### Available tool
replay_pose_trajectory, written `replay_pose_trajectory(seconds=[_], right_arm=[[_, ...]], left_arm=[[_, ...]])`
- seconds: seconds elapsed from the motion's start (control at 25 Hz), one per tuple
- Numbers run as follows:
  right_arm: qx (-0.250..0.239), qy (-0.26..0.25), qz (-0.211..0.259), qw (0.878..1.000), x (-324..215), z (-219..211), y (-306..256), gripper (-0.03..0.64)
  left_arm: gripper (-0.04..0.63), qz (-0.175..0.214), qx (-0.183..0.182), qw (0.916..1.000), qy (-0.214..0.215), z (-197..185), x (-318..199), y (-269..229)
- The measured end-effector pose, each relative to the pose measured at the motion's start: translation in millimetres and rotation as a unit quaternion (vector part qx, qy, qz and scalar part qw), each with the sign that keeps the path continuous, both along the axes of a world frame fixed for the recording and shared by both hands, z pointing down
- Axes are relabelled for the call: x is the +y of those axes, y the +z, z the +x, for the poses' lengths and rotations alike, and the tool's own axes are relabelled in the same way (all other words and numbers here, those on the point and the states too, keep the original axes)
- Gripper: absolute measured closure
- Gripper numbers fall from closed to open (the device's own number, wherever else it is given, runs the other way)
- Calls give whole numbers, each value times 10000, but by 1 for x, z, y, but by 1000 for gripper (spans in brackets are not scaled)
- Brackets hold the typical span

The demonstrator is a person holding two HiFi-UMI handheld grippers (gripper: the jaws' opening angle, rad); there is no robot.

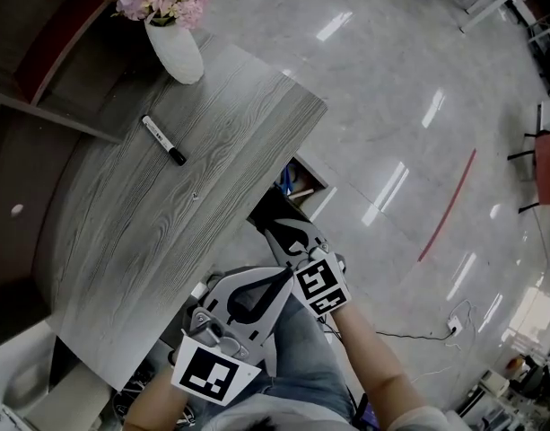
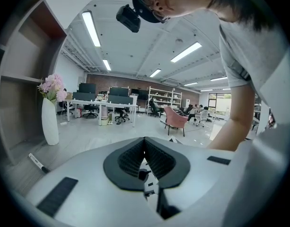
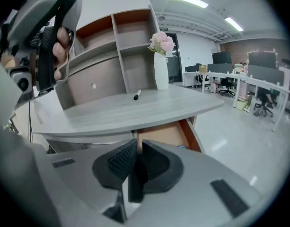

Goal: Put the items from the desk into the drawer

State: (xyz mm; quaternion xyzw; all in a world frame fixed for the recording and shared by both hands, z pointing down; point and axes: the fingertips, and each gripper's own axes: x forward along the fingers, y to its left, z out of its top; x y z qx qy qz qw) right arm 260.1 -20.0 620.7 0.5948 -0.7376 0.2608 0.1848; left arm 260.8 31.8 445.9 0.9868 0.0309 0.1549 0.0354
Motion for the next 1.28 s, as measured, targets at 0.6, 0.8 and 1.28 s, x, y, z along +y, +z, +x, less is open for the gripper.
replay_pose_trajectory(seconds=[0.6,0.8,1.28], right_arm=[[161,201,707,9972,7,8,-106,609],[262,258,1083,9934,22,5,-156,609],[542,740,2115,9731,75,-13,-265,609]], left_arm=[[588,314,465,9984,65,-7,9,-56],[588,384,643,9971,112,-15,17,-79],[588,613,954,9924,488,-30,37,-116]])
